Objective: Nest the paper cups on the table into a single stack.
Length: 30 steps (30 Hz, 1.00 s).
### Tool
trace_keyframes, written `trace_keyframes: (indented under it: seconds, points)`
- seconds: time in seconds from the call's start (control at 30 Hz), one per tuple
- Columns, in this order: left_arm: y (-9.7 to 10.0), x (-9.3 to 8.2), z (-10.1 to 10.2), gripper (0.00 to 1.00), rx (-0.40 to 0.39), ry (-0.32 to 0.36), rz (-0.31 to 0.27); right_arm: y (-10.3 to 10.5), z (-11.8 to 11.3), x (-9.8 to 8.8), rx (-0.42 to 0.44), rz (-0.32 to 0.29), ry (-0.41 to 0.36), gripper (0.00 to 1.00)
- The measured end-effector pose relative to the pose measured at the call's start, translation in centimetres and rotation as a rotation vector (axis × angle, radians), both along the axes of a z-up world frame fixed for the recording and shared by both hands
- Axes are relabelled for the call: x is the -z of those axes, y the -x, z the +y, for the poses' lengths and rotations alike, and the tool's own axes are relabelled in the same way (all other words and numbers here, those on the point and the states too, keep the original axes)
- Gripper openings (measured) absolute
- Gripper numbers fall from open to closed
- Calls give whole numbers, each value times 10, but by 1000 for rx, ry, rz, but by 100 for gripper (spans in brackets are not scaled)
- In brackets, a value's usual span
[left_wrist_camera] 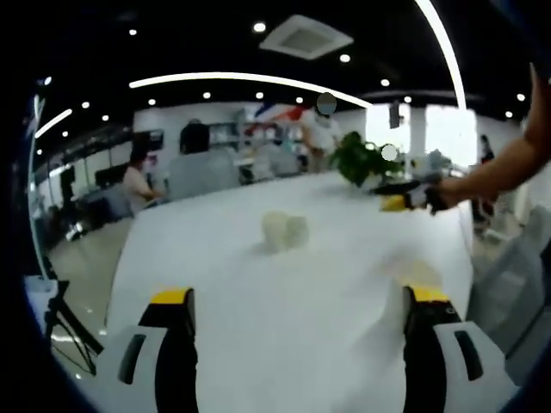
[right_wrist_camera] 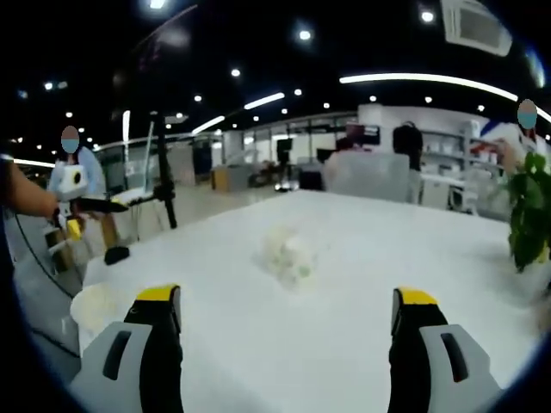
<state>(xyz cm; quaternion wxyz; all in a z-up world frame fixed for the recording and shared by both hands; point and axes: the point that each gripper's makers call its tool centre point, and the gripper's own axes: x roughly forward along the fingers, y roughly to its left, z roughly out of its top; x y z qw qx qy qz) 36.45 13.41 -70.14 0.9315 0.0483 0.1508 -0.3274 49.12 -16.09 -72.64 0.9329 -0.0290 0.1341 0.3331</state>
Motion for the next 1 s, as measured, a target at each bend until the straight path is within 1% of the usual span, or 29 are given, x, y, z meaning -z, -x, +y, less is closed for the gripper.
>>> trace_keyframes:
  seconds: [0.07, 0.13, 0.23, 0.37, 0.6, 0.87, 0.9, 0.93, 1.0]
  points:
    - [0, 1, -2, 100, 1, 6, 3, -9, 3, 2, -7, -4, -2, 100]
    - [0, 2, -6, 100, 10, 11, 10, -19, 7, 2, -15, -25, -8, 99]
    - [1, 1, -8, 100, 17, 10, 1, -33, 10, 6, -11, -18, -12, 99]
    - [-2, 0, -6, 100, 3, 29, -1, -50, 17, 9, -16, -19, -15, 99]
    - [0, 7, -1, 100, -24, 38, 8, -76, 36, 14, -51, -27, -8, 100]
    - [3, 15, 6, 100, -52, 29, 18, -109, 52, 21, -63, -41, 1, 96]
    - [2, 15, 6, 100, -55, 29, 16, -111, 53, 22, -62, -43, 3, 95]
    - [2, 15, 6, 100, -58, 29, 18, -116, 54, 22, -58, -60, 14, 95]
    - [2, 16, 7, 100, -60, 31, 21, -124, 58, 25, -53, -56, -3, 95]
